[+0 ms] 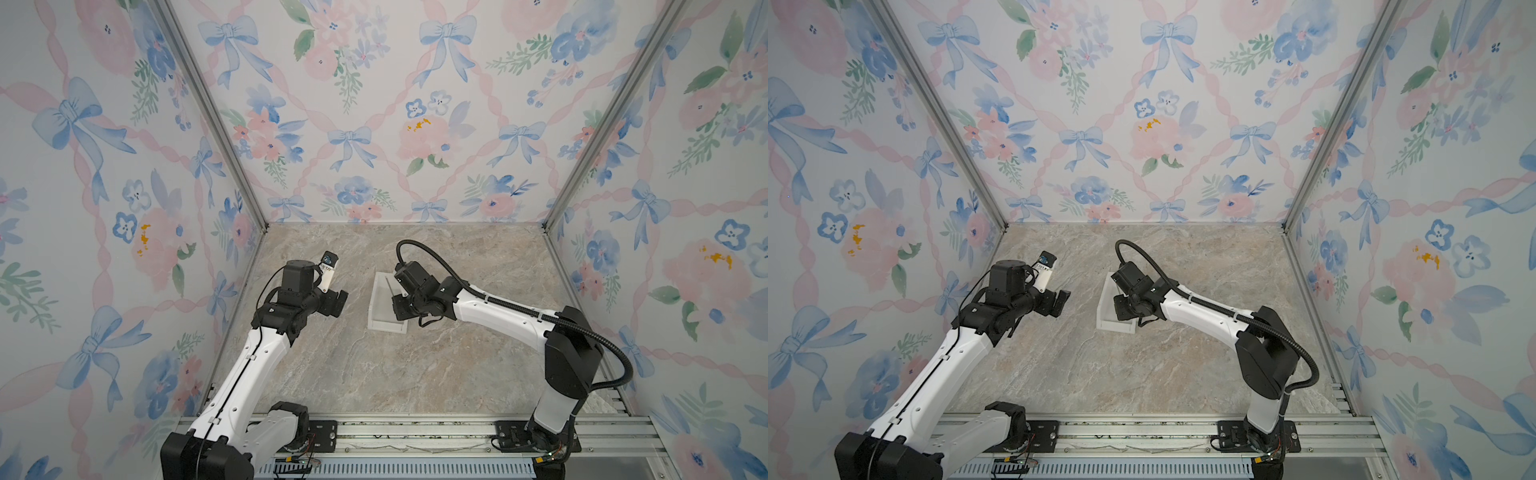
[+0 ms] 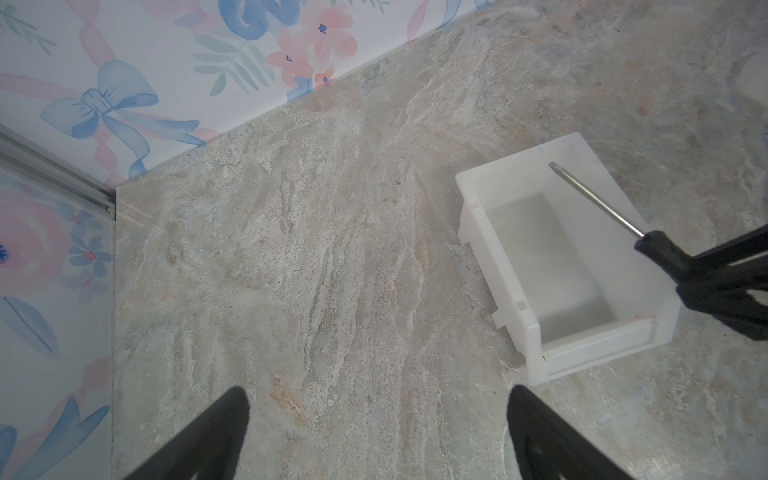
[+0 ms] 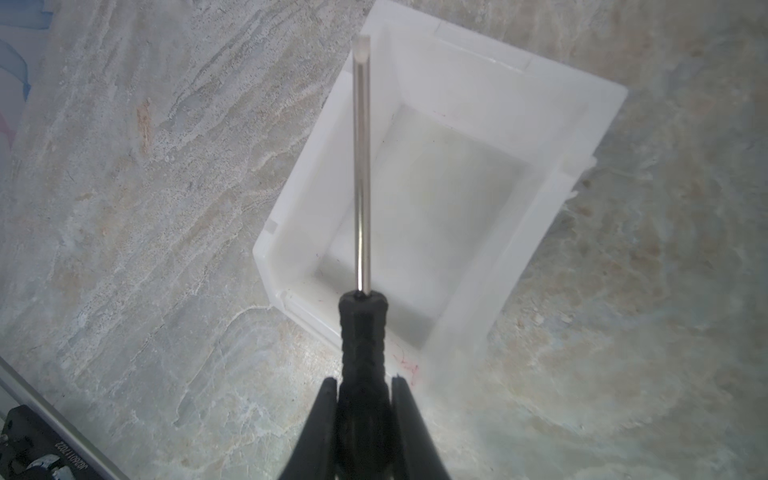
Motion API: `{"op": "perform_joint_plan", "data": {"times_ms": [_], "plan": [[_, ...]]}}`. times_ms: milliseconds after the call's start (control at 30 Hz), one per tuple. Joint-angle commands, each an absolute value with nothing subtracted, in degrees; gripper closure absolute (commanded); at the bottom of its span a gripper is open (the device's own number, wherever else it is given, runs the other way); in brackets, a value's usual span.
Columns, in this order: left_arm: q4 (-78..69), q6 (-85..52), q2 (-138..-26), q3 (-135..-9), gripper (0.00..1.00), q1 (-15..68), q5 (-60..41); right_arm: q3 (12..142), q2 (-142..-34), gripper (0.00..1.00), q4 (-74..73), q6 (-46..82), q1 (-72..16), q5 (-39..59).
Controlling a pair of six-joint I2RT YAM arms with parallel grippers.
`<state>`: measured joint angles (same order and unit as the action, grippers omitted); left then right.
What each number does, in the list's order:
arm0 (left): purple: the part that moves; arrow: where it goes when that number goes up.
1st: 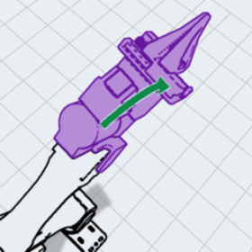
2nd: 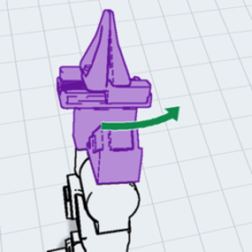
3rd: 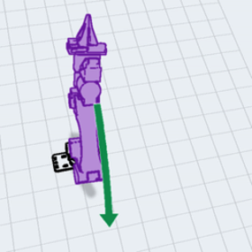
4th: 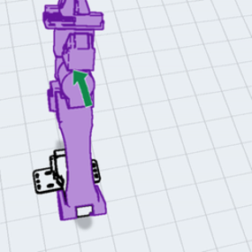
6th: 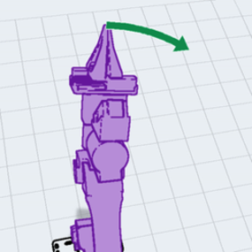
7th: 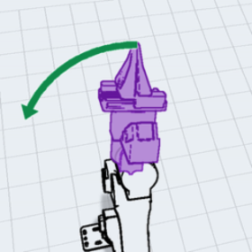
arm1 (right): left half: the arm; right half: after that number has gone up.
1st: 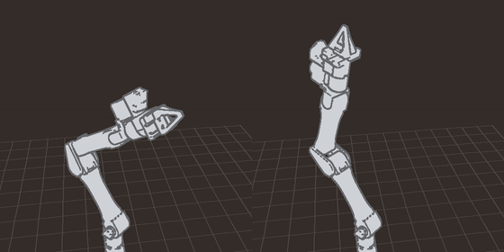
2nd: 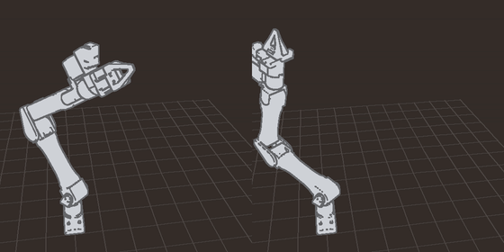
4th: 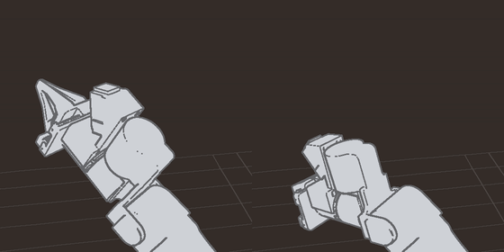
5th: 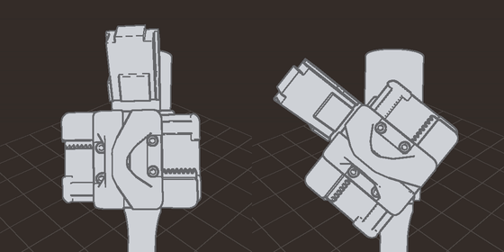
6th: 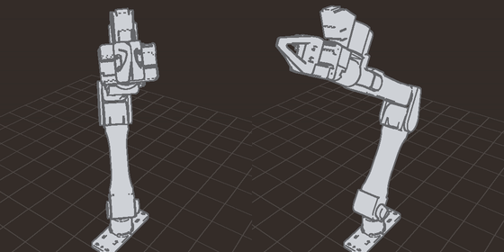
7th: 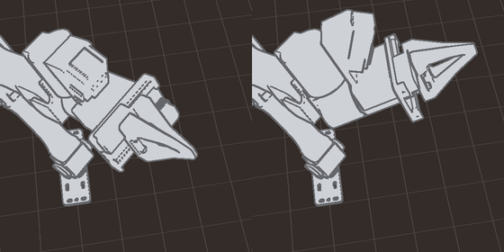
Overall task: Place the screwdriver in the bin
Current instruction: 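Lift the screwdriver with the right gripper and carry it over the white bin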
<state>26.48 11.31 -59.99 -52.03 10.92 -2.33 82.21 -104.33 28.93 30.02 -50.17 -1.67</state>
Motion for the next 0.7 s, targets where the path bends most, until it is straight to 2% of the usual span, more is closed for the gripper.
{"op": "perform_joint_plan", "data": {"times_ms": [0, 667], "plan": [[26.9, 10.2, -59.0, -53.5, 0.02, 11.2, -2.3, 85.8, -107.2, 0.88, 26.9, 32.0, -49.6, -1.2], [26.9, 10.4, -57.4, -52.6, 0.02, 11.2, -3.0, 91.4, -118.5, 0.88, 29.5, 32.6, -48.2, -3.8]]}}
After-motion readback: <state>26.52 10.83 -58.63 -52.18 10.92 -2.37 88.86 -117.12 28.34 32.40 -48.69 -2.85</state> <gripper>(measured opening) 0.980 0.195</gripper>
